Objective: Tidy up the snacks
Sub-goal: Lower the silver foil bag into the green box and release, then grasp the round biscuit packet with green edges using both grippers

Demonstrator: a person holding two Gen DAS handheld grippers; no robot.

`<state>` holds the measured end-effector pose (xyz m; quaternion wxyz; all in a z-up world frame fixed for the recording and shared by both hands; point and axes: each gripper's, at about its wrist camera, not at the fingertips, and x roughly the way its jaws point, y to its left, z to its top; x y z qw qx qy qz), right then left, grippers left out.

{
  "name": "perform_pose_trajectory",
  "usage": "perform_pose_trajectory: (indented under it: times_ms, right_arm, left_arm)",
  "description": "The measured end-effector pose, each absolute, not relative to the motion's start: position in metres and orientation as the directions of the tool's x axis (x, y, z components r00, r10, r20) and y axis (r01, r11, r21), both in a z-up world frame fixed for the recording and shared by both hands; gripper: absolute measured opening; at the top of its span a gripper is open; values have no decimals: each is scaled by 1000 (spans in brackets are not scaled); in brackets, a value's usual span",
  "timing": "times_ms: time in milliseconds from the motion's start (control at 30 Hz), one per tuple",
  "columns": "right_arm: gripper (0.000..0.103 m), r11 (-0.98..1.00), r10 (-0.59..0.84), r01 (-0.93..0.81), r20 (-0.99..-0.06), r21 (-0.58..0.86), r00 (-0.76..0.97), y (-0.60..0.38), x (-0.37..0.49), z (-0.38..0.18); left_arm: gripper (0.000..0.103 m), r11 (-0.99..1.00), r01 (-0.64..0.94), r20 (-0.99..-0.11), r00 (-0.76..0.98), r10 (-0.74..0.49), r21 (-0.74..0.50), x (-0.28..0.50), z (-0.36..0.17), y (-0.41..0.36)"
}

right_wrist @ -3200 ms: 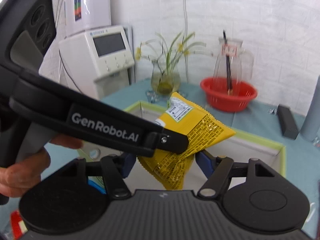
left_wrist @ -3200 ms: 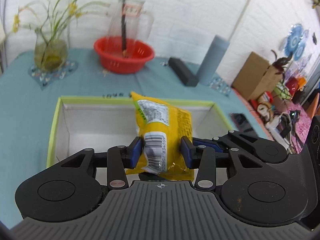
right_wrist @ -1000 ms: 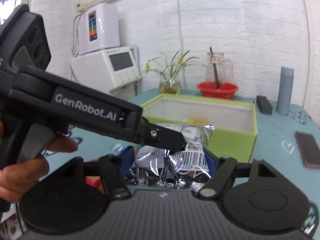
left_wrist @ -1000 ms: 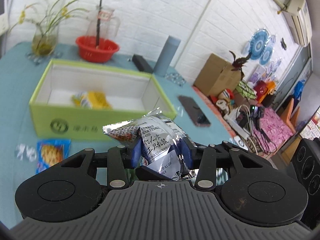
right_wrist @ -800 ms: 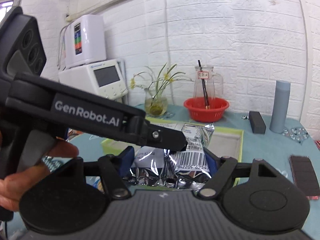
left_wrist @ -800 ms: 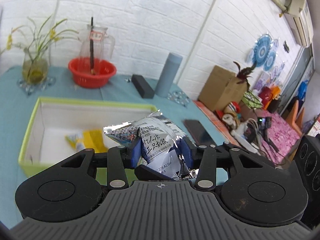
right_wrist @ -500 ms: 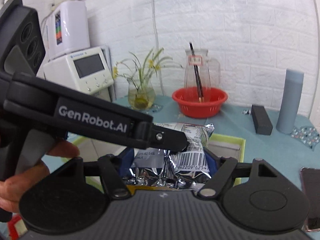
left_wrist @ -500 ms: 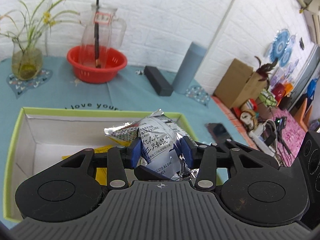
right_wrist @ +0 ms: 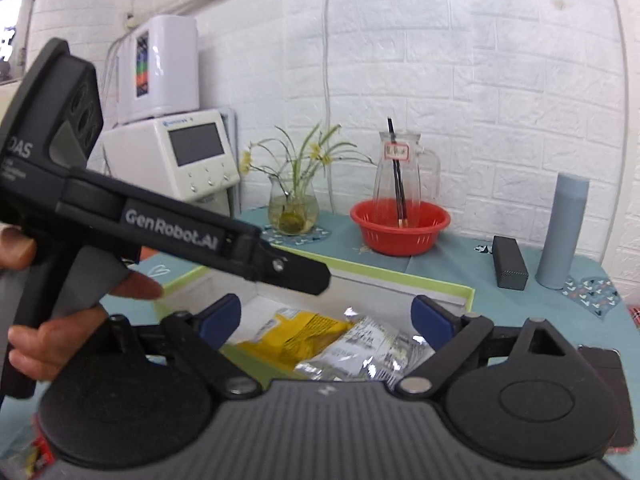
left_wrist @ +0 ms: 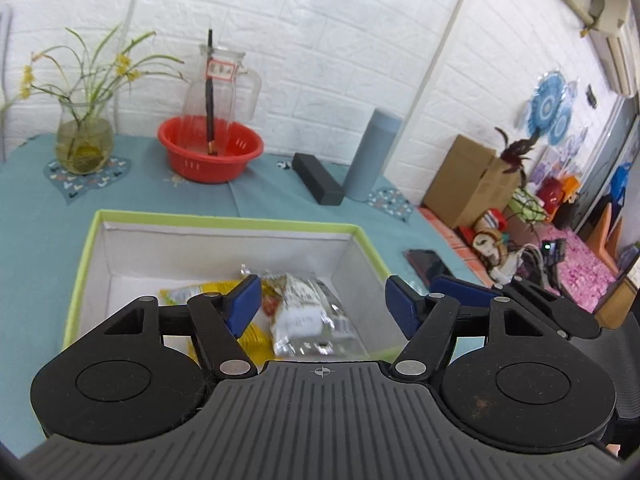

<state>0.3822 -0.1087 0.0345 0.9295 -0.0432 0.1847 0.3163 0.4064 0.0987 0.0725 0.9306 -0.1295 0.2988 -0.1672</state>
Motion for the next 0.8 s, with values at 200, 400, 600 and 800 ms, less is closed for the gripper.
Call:
perform_pose_trajectory:
  times_ms: [200, 400, 600, 800]
  right_arm:
    - [93, 805, 570, -588, -380, 78, 729, -130, 298, 25]
    - [93, 810, 565, -573, -422, 122, 709, -144, 211, -1]
    - [93, 761, 633, -600, -483, 245, 605, -130, 135, -35]
    - [92, 753, 622, -619, -544, 221, 563, -99, 112, -57]
  left_arm:
    - [58, 897, 282, -487, 764, -424, -340, 316, 67, 92]
    - [58, 902, 277, -515, 748, -419, -332, 233, 39, 86]
    - [56, 908, 198, -565, 728, -388, -369, 150, 7, 107]
    - [53, 913, 135, -614, 700, -363, -386, 113, -20, 122]
